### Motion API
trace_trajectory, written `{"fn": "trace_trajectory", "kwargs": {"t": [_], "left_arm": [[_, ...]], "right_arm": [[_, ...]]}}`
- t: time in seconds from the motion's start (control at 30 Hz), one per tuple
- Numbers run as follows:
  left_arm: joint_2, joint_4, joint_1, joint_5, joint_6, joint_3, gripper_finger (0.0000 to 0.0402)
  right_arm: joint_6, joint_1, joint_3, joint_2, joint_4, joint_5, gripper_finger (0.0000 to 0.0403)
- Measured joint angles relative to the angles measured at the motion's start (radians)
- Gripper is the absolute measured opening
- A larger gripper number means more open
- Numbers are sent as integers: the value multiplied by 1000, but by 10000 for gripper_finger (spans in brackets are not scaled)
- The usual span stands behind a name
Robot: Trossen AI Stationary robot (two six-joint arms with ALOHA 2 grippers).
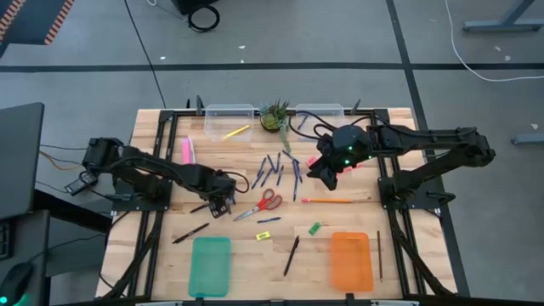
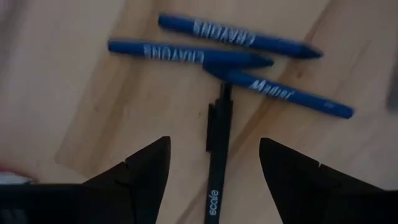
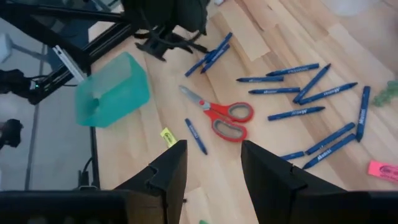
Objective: Sort crayons/erasers/pens/pencils in bins
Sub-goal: Put the black pen into the left transparent bin
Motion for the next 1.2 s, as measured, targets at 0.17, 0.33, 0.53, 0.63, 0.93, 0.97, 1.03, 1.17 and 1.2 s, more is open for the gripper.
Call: {"fn": "trace_trajectory", "kwargs": {"t": [0.17, 0.33, 0.53, 0.63, 0.93, 0.97, 1.03, 1.17, 1.2], "left_arm": [[61, 2, -5, 13, -26, 2, 255], [81, 8, -2, 16, -25, 5, 255], [82, 18, 2, 8, -22, 3, 239], [83, 21, 12, 25, -22, 3, 216], [84, 13, 79, 83, -29, 2, 85], [84, 10, 89, 95, -29, 2, 69], [84, 7, 108, 116, -33, 2, 39], [84, 5, 139, 148, -26, 2, 25], [84, 5, 144, 155, -25, 2, 25]], "right_arm": [[8, 49, 0, -1, 0, 0, 158], [0, 86, 0, -1, 0, 40, 158], [-11, 90, 0, -1, 1, 67, 158], [-15, 83, 0, -1, 4, 90, 158], [-41, 42, 0, -1, 32, 99, 158], [-54, 33, 0, -1, 32, 99, 158], [-73, 11, 0, -1, 32, 99, 158], [-75, -42, 0, -1, 32, 99, 158], [-75, -53, 0, -1, 33, 99, 158]]}}
